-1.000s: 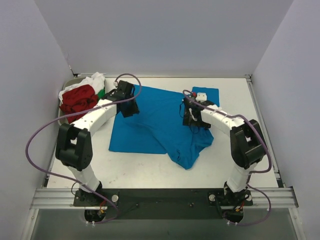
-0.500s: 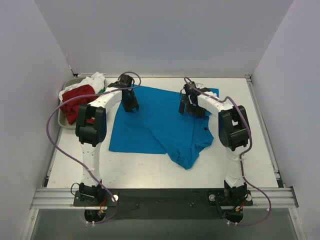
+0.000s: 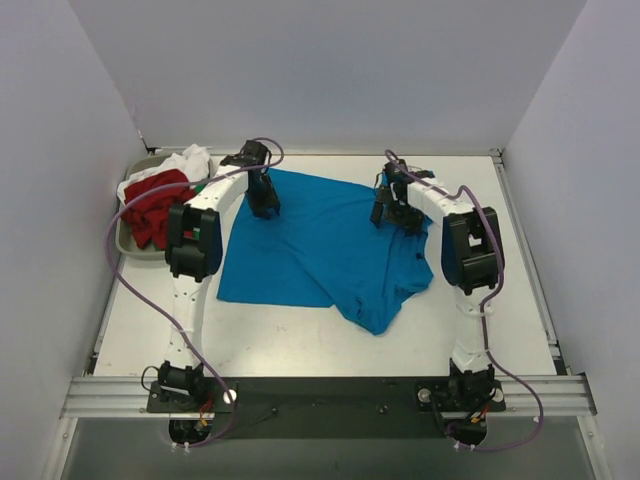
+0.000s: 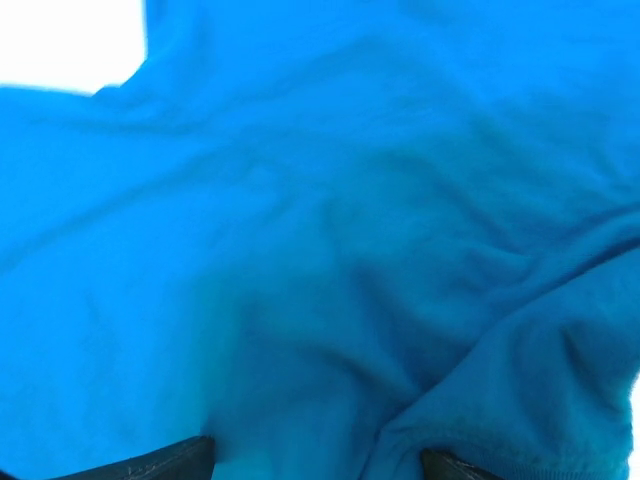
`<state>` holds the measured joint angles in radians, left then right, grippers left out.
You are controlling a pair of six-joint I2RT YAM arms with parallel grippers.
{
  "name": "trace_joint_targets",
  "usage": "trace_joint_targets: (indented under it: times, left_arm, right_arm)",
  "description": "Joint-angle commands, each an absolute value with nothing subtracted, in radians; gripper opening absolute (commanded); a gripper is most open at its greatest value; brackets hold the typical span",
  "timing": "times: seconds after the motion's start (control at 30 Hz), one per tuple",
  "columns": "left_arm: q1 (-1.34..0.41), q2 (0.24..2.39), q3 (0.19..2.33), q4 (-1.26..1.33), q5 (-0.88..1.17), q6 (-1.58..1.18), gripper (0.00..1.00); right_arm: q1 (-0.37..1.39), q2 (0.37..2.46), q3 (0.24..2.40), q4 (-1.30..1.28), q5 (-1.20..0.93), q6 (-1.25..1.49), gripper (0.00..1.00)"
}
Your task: Fold and stack the t-shirts
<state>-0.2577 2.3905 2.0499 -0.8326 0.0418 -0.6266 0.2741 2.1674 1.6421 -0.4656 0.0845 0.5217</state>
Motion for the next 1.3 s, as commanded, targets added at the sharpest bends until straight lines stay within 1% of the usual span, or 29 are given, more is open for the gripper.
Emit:
trace_joint_targets:
  times: [0.0, 0.13, 0.37, 0.4, 0.53, 0.73, 0.8, 0.9, 1.07, 1.27]
  left_arm:
    - [-0.196, 2.494, 2.189, -0.913, 0.034, -0.634, 0.43]
    - [-0.155, 2.574, 2.324, -0.974, 0.038, -0.623, 0.43]
    - [-0.095, 2.618, 2.339, -0.959, 0.048, -0.633, 0.44]
    - [-0.089, 2.62, 2.338, -0.956, 0.049, -0.637, 0.43]
    - [-0.071, 2.612, 2.33, -0.951, 0.043, -0.647, 0.43]
    - [-0.058, 2.539, 2.232, -0.897, 0.035, -0.673, 0.43]
    - [-0.058, 2.517, 2.217, -0.894, 0.032, -0.676, 0.43]
    - [-0.061, 2.482, 2.195, -0.89, 0.043, -0.681, 0.44]
    - [-0.072, 2.387, 2.161, -0.856, 0.087, -0.699, 0.43]
    - [-0.123, 2.221, 2.112, -0.807, 0.15, -0.726, 0.44]
  right_arm:
    - [0.225, 2.253, 1.709, -0.566, 0.063, 0.514, 0.85]
    - [0.207, 2.301, 1.811, -0.618, 0.026, 0.491, 0.85]
    - [0.173, 2.332, 1.888, -0.661, 0.02, 0.45, 0.85]
    - [0.154, 2.341, 1.926, -0.67, 0.008, 0.442, 0.84]
    - [0.112, 2.37, 2.006, -0.718, -0.028, 0.417, 0.83]
    - [0.029, 2.349, 1.994, -0.732, -0.058, 0.413, 0.85]
    - [0.029, 2.341, 1.993, -0.733, -0.038, 0.402, 0.85]
    - [0.032, 2.321, 2.013, -0.732, -0.072, 0.399, 0.85]
    - [0.077, 2.252, 2.054, -0.726, -0.109, 0.371, 0.86]
    - [0.182, 2.105, 2.019, -0.726, -0.075, 0.347, 0.87]
